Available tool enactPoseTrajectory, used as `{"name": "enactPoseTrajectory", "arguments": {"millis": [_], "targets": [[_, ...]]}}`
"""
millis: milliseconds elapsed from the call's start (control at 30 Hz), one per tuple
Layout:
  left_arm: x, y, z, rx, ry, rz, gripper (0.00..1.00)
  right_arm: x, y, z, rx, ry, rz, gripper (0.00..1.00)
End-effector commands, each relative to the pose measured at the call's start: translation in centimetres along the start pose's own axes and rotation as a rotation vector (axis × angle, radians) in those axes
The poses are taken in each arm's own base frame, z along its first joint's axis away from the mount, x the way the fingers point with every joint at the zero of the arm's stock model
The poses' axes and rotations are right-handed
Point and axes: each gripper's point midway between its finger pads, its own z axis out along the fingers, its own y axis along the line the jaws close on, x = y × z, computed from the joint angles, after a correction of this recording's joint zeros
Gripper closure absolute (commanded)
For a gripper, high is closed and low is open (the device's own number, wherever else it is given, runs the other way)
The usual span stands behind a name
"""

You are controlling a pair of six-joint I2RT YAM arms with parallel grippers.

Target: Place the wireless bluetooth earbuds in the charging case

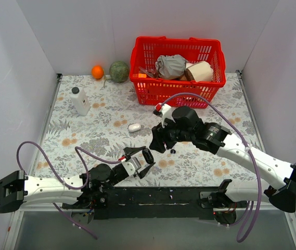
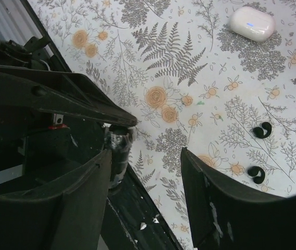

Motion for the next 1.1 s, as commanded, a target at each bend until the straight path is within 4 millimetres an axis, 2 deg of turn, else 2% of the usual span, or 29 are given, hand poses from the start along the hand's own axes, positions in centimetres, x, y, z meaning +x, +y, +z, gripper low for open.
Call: {"name": "enactPoseTrajectory", "arguments": {"millis": [0,433,800,1000,1067], "targets": [[-0.5,0.4,0.5,-0.025,-0.019,0.032,1.0,-2.0,2.2,-0.5,-0.034,-0.032,-0.085,0.36],[-1.4,0.8,1.2,-0.058,-0.033,0.003,1.0,0.2,1.0,0.9,0.036,-0.006,-0.032,0.32],[-2.5,1.0,1.6,-0.066,-0.057,-0.004,1.0,0.9,2.2,1.9,-0.046,-0.01,0.006,0.34],[-2.8,1.1,1.6,-0.068,-0.065,-0.014,1.0,1.4,2.4,2.3,-0.065,0.001,0.014,0.44],[-2.8,1.1,1.6,-0.07,-0.062,-0.013,1.0,1.2,2.4,2.3,-0.066,-0.01,0.014,0.54]]}}
